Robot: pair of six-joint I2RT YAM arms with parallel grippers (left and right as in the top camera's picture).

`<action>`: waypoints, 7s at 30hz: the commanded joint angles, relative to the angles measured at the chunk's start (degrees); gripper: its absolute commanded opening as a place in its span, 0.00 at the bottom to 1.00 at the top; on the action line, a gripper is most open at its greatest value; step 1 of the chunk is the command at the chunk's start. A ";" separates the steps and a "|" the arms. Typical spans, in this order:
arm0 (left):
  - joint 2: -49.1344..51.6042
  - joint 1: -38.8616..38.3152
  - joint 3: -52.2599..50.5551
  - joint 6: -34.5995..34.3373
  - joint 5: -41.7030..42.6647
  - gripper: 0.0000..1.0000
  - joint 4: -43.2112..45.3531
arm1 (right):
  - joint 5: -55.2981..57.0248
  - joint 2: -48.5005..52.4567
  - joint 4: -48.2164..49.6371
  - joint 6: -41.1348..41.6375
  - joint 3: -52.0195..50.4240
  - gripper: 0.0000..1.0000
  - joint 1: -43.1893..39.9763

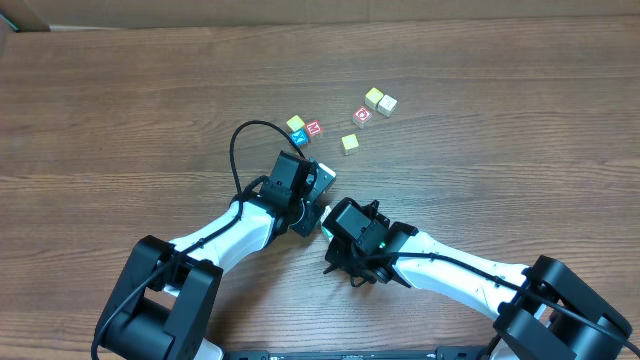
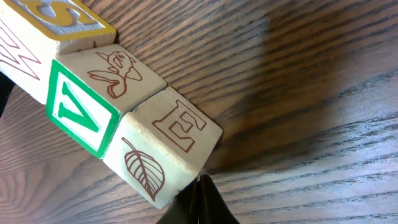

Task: Flip 3 blocks

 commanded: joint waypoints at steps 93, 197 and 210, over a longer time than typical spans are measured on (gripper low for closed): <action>5.03 7.50 -0.98 2.27 24.26 0.04 12.33 | 0.92 -0.13 -0.33 -3.39 1.86 0.04 -0.13; 5.03 7.34 -0.98 2.71 27.21 0.04 10.34 | -0.35 -0.13 1.22 -3.37 1.86 0.04 -0.13; 5.03 6.67 -0.98 2.95 26.99 0.04 10.36 | -0.57 -0.13 1.42 -3.37 1.86 0.04 -0.13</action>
